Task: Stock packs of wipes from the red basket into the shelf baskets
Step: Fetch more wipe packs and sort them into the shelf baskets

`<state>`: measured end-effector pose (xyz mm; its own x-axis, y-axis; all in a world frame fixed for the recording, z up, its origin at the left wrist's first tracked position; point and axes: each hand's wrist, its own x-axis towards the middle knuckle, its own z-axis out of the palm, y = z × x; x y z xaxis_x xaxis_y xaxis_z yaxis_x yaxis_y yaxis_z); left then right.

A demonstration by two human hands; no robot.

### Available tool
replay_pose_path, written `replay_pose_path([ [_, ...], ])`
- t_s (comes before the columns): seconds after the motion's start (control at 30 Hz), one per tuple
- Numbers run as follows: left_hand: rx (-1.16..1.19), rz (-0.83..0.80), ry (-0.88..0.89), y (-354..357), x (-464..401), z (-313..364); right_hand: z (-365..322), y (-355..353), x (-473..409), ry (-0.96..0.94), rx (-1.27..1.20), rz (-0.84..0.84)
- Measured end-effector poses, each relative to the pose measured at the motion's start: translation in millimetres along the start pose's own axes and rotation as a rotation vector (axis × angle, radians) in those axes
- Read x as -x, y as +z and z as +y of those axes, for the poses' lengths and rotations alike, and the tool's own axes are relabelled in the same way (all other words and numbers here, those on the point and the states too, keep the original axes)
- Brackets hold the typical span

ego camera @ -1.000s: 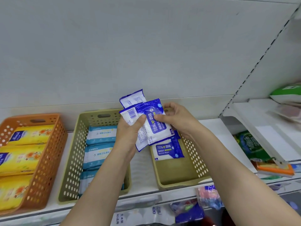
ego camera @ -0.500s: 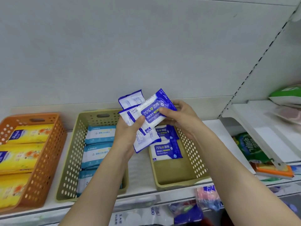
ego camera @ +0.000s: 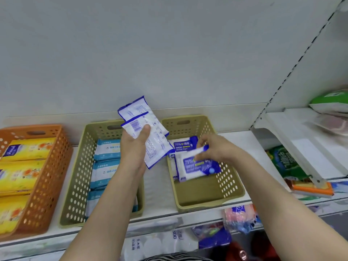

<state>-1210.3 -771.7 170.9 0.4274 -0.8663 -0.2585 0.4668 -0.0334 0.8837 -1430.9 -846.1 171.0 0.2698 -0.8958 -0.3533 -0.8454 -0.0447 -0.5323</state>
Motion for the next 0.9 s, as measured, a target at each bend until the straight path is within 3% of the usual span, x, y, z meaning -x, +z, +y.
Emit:
replay_pose_path([
  [0.13,0.008,-0.016,-0.009,5.1,1.8,-3.1,-3.8,34.2,2.2,0.029,0.199,-0.301],
  [0.2,-0.001,-0.016,-0.014,6.0,1.9,-4.0,-2.3,45.1,3.8,0.07,0.258,-0.361],
  [0.3,-0.008,-0.003,-0.02,5.0,1.5,-4.9,-1.5,54.5,9.5,0.07,0.499,-0.314],
  [0.37,-0.005,-0.012,-0.015,3.7,1.3,-6.8,-7.2,51.8,11.0,0.041,0.586,-0.162],
  [0.43,-0.027,-0.013,-0.01,3.9,2.7,-9.0,-17.9,39.2,9.8,0.019,0.343,0.073],
  [0.5,-0.053,-0.012,-0.004,7.5,4.9,-11.1,-35.1,20.1,10.0,-0.015,-0.198,0.234],
  [0.57,-0.061,-0.02,0.001,13.6,6.8,-12.1,-53.8,5.9,13.8,-0.085,-0.642,0.167],
  [0.67,-0.062,-0.064,-0.006,20.8,7.7,-11.9,-69.5,5.5,18.8,-0.161,-0.667,-0.042],
  [0.73,-0.06,-0.102,0.009,22.0,6.7,-11.6,-67.1,9.3,13.3,-0.114,-0.692,-0.044],
  [0.8,-0.085,-0.092,0.046,19.2,4.3,-12.4,-60.5,7.7,5.3,-0.064,-0.768,0.083],
  [0.9,-0.083,0.006,0.049,10.3,-0.9,-12.1,-54.8,-6.2,-5.9,-0.073,-0.839,0.465],
])
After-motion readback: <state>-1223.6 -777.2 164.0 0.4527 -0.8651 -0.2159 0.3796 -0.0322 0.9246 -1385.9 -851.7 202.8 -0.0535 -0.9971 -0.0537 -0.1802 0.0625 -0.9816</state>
